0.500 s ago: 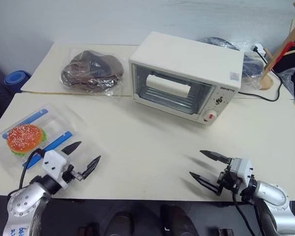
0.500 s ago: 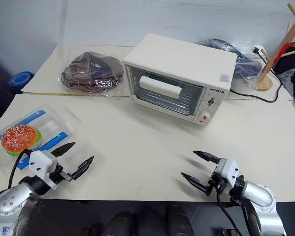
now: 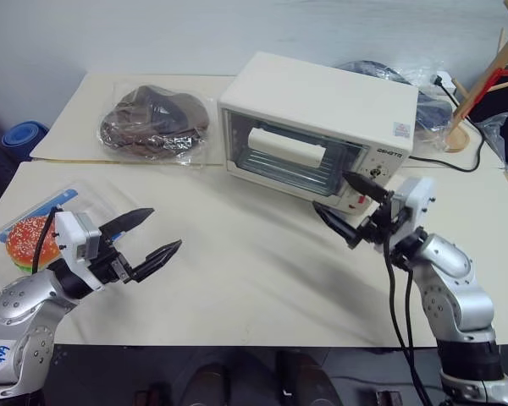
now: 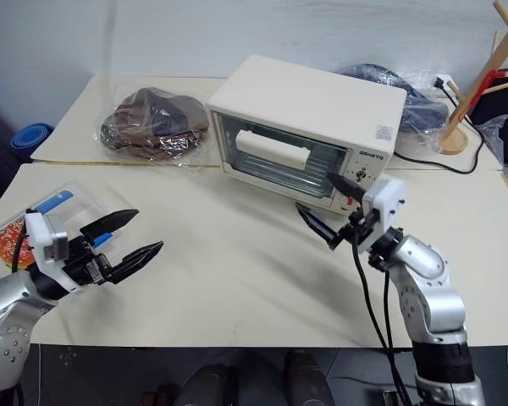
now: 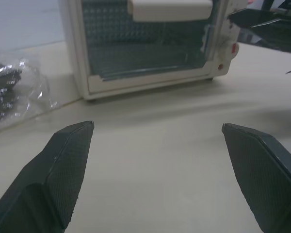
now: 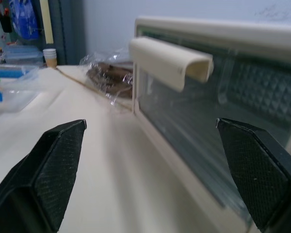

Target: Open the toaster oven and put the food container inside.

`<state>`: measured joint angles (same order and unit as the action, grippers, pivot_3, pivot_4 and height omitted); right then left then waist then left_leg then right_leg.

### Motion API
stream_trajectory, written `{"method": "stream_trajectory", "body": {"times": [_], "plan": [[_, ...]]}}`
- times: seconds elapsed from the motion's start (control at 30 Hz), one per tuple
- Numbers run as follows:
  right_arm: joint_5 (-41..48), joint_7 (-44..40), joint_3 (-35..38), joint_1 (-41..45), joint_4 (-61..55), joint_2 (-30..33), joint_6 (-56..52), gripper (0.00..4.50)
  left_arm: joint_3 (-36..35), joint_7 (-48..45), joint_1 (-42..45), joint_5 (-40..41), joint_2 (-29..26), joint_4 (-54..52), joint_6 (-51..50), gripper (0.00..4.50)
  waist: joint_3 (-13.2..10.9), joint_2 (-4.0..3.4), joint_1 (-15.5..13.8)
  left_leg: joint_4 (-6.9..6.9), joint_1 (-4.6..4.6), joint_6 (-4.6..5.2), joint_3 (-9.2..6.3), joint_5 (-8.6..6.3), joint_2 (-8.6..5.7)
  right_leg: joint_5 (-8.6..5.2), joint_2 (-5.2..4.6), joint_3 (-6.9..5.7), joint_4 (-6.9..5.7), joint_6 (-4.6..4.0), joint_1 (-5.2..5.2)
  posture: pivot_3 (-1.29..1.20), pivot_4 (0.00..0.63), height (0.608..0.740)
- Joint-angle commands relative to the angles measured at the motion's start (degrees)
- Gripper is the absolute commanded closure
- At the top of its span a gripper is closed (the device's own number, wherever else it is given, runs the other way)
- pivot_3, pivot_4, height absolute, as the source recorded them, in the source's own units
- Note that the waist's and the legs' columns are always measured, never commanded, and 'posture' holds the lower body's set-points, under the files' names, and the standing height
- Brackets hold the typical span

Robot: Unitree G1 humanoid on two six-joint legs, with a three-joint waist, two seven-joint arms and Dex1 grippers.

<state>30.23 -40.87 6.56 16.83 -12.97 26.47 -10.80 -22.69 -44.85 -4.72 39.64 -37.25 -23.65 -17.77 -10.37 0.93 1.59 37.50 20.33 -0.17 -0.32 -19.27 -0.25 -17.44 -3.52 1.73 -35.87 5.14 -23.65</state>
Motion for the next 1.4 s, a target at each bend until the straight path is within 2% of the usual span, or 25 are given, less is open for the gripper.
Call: {"method": "stream_trajectory", "body": {"times": [0.03,0.37,0.63,0.73,0.8,0.97,1.13,1.23,1.4], "plan": [[-0.1,0.9,-0.2,4.2,2.6,-1.2,-0.8,0.02,-1.0,1.0,0.9,2.0,-0.5,-3.4,-1.1,0.0,0.0,0.0,0.0,0.01,0.03,0.0,0.0,0.0,0.0,0.0,0.0,0.0,0.02,0.0,-0.01,0.0,0.15,0.74],[-0.2,-6.7,-4.8,8.5,4.3,-1.9,-0.1,0.02,0.2,3.5,0.2,1.1,0.4,-6.0,-2.6,0.0,0.0,-0.01,0.1,0.04,0.01,0.02,0.03,0.01,0.0,0.0,0.04,0.01,-0.09,0.0,-0.03,0.0,0.15,0.74],[-4.3,-16.4,-7.4,2.2,2.6,1.9,7.8,0.02,-1.5,5.4,3.4,5.2,1.1,-4.3,-5.1,0.0,0.0,0.0,0.0,0.01,0.02,0.02,0.01,0.01,0.0,0.0,0.04,-0.01,-0.05,0.0,-0.04,0.0,0.15,0.74],[-6.2,-18.3,-8.0,-0.6,3.0,3.3,10.4,0.0,-2.4,6.6,8.5,7.2,1.1,-0.5,-6.3,0.6,0.0,0.0,-0.1,0.1,0.02,0.03,0.01,0.01,-0.02,0.0,0.04,-0.02,-0.08,0.01,0.0,0.0,0.15,0.74],[-6.7,-18.5,-8.1,-1.5,3.0,3.5,11.3,0.0,-1.3,7.3,13.2,6.1,0.5,3.4,-6.8,1.22,0.0,0.0,-0.1,0.15,-0.01,0.02,-0.02,0.02,-0.02,0.0,0.04,-0.05,-0.12,0.01,0.04,0.0,0.15,0.74],[-7.7,-18.2,-8.8,-2.1,2.8,2.8,12.1,0.0,5.7,7.6,29.0,-3.0,1.0,18.4,-3.5,2.74,0.0,0.0,-0.2,0.25,-0.02,-0.04,-0.04,0.05,-0.07,0.01,0.09,-0.09,-0.19,0.02,0.06,0.0,0.15,0.74],[-8.5,-17.7,-9.1,-2.9,2.1,2.7,12.2,0.0,12.3,4.7,43.9,-11.8,4.4,37.4,4.4,4.36,0.0,0.0,-0.2,0.36,0.11,-0.3,-0.04,0.19,-0.08,0.04,0.11,-0.16,-0.16,0.08,0.04,0.0,0.15,0.74],[-8.9,-17.2,-8.9,-3.7,1.7,3.0,12.4,0.0,14.2,0.0,48.9,-13.9,6.2,45.2,8.3,4.46,0.0,0.01,0.0,0.47,0.3,-0.29,0.03,0.19,-0.07,0.08,0.15,-0.17,-0.2,0.15,-0.07,0.0,0.15,0.74],[-9.4,-15.8,-7.5,-7.0,-0.2,4.0,12.7,0.0,18.3,-12.7,52.3,-15.8,7.7,52.4,13.5,4.46,0.0,0.01,-0.2,0.48,0.45,-0.27,0.09,0.18,-0.05,0.09,0.15,-0.12,-0.17,0.17,-0.2,0.0,0.15,0.74]]}}
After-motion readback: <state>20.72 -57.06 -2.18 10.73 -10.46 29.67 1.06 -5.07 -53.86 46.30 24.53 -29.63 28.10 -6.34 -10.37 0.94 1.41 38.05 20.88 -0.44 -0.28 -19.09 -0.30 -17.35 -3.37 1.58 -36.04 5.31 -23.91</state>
